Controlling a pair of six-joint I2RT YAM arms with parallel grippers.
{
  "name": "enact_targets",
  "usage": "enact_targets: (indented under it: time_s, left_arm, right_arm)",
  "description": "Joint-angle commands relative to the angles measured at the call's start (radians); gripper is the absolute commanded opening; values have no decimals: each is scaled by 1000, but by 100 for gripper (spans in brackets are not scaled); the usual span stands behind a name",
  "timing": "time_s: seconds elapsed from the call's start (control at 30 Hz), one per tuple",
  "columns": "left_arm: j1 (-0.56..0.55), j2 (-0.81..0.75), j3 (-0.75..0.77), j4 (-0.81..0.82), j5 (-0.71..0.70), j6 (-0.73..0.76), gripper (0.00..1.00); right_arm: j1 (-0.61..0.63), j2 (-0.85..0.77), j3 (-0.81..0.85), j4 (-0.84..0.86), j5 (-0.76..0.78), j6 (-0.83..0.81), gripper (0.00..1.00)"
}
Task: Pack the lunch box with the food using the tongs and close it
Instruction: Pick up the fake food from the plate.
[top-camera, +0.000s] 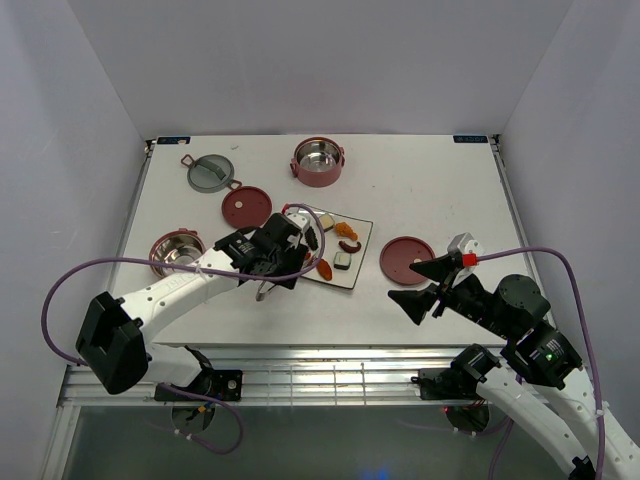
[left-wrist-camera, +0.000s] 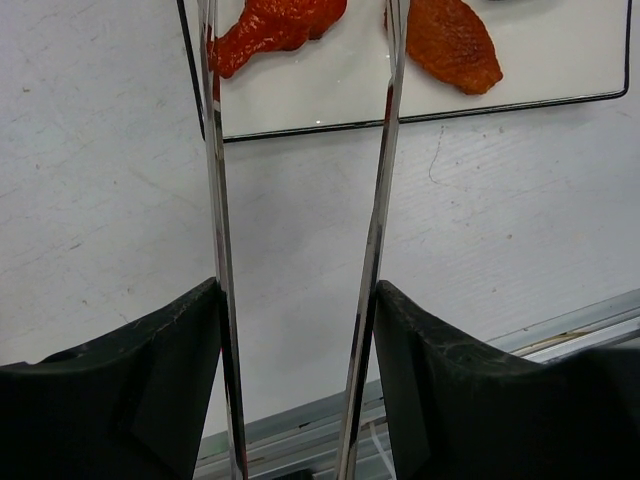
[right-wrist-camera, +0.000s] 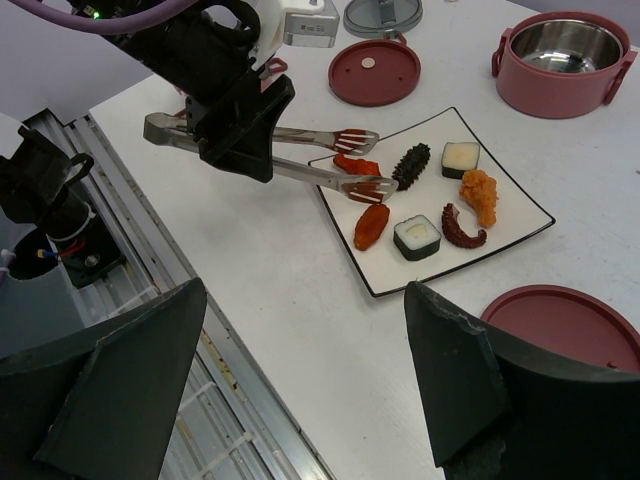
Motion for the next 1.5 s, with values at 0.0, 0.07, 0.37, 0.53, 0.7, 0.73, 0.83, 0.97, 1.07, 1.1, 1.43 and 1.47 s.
enact_targets:
  time_s: [0.0,0.07,0.37,0.53,0.7,0.73,0.83,0.97,1.07,1.1,1.43,1.47]
  left_arm:
    - [3,17,28,-37,5,-17,69]
    - [3,31,40,-60,-20,-22,69]
    - [6,-3,59,-75,-40,-20,68]
    - [24,6,60,-67,-18,-3,68]
    - [56,21,54,-43,23,29,68]
    - [61,21,56,-40,34,31,68]
    - [61,29,65,-41,48,35,66]
    - [61,31,65,-41,59,37,64]
    - [61,31,71,-54,68,37,61]
    - [61,28,73,-58,69,37,61]
    - [61,-8,97,-106,63,11,46]
    - [61,-9,99,-107,62,9,45]
  right_arm:
    - [6,-10,34,17,12,-8,86]
    - [6,-10,34,17,13,-8,85]
    - [6,-10,31,18,15,-8,85]
    - [6,-10,31,17,15,-8,86]
    - [6,-10,31,15,19,-8,86]
    - [6,-11,32,15,18,-8,85]
    - [7,-13,32,15,22,-8,85]
    - [7,-14,34,13,24,-8,85]
    - [7,-14,34,13,26,-8,85]
    - [7,-14,34,13,26,-8,85]
    - [7,-16,35,10,30,-8,86]
    - [9,-17,35,10,30,-8,85]
